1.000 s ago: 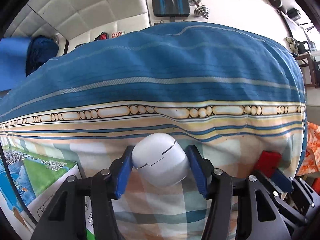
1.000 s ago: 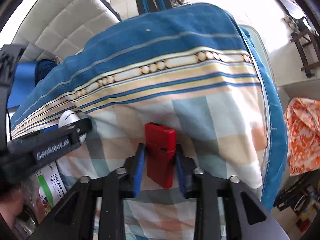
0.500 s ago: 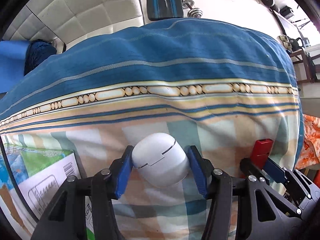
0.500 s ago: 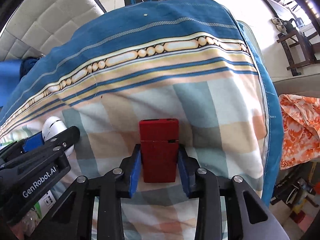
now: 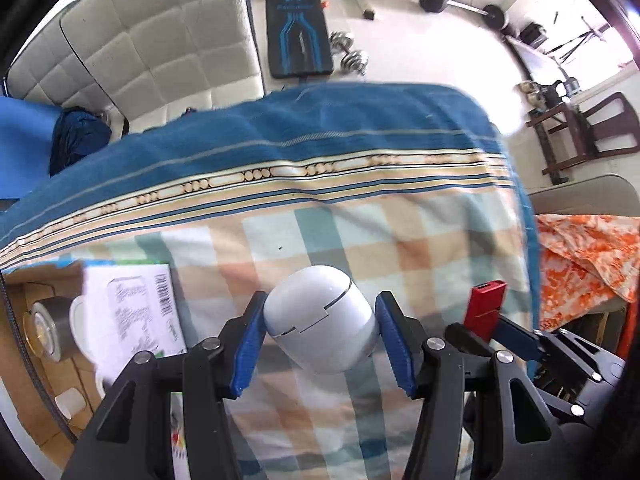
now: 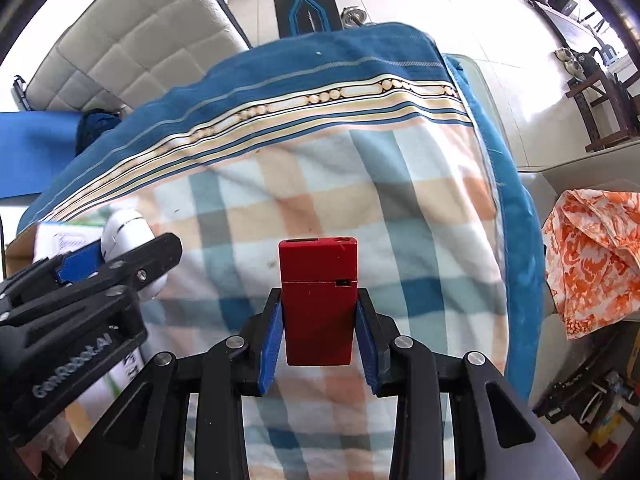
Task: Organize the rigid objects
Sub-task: 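Carry the white case and red box into the box with both tools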
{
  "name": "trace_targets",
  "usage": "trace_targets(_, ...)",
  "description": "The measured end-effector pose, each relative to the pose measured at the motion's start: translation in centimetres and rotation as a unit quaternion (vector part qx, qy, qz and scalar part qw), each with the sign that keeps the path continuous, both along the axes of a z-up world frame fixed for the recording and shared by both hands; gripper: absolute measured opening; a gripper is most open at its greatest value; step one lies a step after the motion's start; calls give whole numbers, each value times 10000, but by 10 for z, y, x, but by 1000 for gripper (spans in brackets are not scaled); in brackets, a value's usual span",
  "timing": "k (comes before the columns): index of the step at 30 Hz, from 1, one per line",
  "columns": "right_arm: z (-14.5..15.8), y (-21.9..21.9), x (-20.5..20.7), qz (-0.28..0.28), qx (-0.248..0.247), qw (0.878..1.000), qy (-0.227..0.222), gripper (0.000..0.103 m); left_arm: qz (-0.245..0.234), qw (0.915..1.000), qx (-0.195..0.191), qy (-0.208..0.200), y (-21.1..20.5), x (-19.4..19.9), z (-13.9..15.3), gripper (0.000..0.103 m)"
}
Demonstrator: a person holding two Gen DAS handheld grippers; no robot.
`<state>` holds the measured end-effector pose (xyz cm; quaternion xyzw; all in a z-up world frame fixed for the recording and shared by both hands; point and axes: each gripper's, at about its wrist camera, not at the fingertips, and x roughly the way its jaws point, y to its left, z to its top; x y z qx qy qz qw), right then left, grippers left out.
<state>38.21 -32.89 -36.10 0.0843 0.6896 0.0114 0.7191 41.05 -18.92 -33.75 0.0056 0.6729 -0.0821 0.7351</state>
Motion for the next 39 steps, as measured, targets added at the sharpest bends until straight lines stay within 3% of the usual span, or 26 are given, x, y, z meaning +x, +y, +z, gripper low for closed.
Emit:
trace_targets(10,80,26,-48,139,142,9982,-565,36,5,9975,-397,-593,40,-43,75,52)
trace_targets(16,122,79,-83,381,405,9951,-815,36,186,9953,-526,-794,88,-79,106,52)
trace_targets(29,122,242,-126,1137,955,9865,-686,36,1116,9893,-483,-811,265,-149,120,52)
trace_targets(35,107,303,-127,1446,749,9846,-631,36,1474,9865,-371,-615,330,-164,98,52)
trace_targets(39,81,318,-121,1389,564,9876,-464,36,1487,9880,-268,-313,351,-166,65,52)
